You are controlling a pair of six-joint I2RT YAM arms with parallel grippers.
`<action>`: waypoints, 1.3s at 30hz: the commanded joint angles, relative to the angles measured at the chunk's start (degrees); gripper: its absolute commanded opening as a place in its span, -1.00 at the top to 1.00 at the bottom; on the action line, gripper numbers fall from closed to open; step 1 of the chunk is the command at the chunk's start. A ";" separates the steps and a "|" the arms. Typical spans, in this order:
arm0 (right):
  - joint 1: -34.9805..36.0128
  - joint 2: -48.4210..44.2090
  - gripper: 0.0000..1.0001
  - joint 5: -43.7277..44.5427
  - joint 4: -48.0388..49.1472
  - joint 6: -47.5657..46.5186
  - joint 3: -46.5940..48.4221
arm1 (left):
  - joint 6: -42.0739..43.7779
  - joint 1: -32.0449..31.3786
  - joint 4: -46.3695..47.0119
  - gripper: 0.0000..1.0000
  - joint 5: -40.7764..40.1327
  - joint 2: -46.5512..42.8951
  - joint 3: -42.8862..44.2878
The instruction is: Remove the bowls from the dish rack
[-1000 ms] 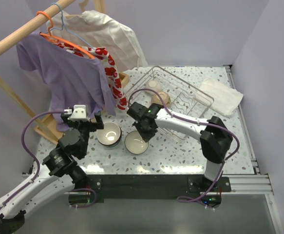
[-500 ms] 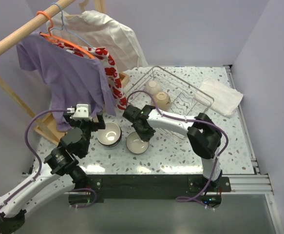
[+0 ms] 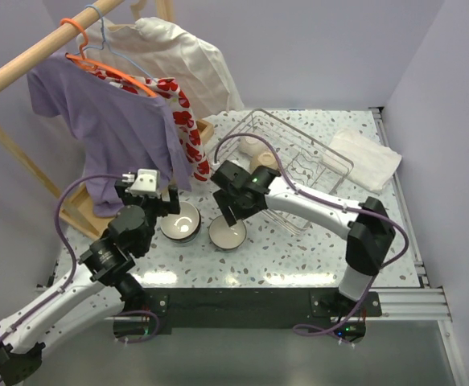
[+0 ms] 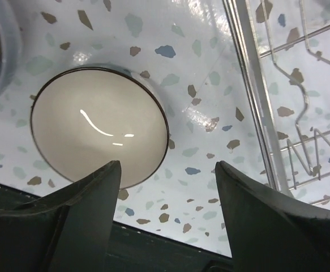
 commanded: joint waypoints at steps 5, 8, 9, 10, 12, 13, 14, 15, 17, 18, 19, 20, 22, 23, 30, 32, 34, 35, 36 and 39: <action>-1.95 -8.88 -0.69 7.46 -1.08 -2.40 3.39 | -1.73 0.35 2.88 -1.00 3.55 2.66 0.63; -5.38 -9.58 -0.72 8.09 -0.82 -4.69 4.17 | -2.08 0.35 2.26 -1.00 3.28 2.58 0.89; -6.26 -9.58 -0.73 8.17 -0.65 -5.82 4.53 | -2.16 0.35 2.17 -1.00 3.02 2.49 0.72; -8.09 -9.50 -0.74 8.26 -0.30 -6.27 4.97 | -2.34 0.35 1.91 -1.00 2.85 2.32 0.72; -9.77 -9.15 -0.79 9.31 0.14 -8.11 6.90 | -2.34 0.35 1.91 -1.00 2.41 2.05 0.54; -11.00 -8.62 -0.82 10.27 1.10 -8.73 7.51 | -2.25 0.35 1.73 -1.00 2.14 2.05 0.63; -11.27 -8.18 -0.87 12.46 1.38 -9.43 8.82 | -2.25 0.43 1.65 -1.00 1.97 2.05 0.63; -11.71 -7.57 -0.89 13.79 2.51 -10.83 9.45 | -2.17 0.43 1.47 -1.00 1.62 2.05 0.63; -12.06 -5.55 -0.97 15.46 4.09 -12.16 10.94 | -2.17 0.35 1.38 -1.00 1.44 2.23 0.63; -12.67 -4.76 -0.97 16.25 5.23 -13.29 11.56 | -2.25 0.35 1.12 -0.99 1.35 2.14 0.63; -12.94 -3.88 -0.97 16.52 5.77 -13.83 12.17 | -2.51 0.43 0.94 -0.99 1.26 2.23 0.72; -13.21 -1.78 -0.97 16.78 6.21 -14.18 13.48 | -2.60 0.35 0.77 -0.99 1.26 2.23 0.72; -13.56 0.51 -0.97 17.49 6.91 -15.59 14.98 | -2.95 0.35 -0.02 -0.99 0.91 2.23 0.80; -13.56 2.53 -0.97 17.84 7.18 -16.03 16.56 | -2.96 0.35 -0.29 -0.99 0.65 2.06 0.98; -13.56 10.97 -0.92 21.00 10.86 -19.28 20.53 | -2.87 0.35 -0.99 -0.99 -1.55 -0.23 0.89; -13.65 12.73 -0.91 22.41 12.09 -19.98 20.88 | -2.78 0.52 -0.73 -1.00 -1.46 -0.93 0.54; -13.56 14.93 -0.90 24.07 12.80 -20.77 21.23 | -2.69 0.43 -0.82 -1.00 -1.46 -1.28 0.54; -13.47 15.55 -0.90 24.43 13.06 -21.73 21.40 | -2.69 0.43 -0.73 -1.00 -1.46 -1.29 0.45; -13.47 17.03 -0.90 24.78 13.07 -22.26 22.02 | -2.61 0.43 -0.82 -1.00 -1.37 -1.11 0.63; -13.30 19.41 -0.90 26.36 12.89 -24.46 23.33 | -2.60 0.43 -1.17 -1.00 -1.02 -0.94 0.80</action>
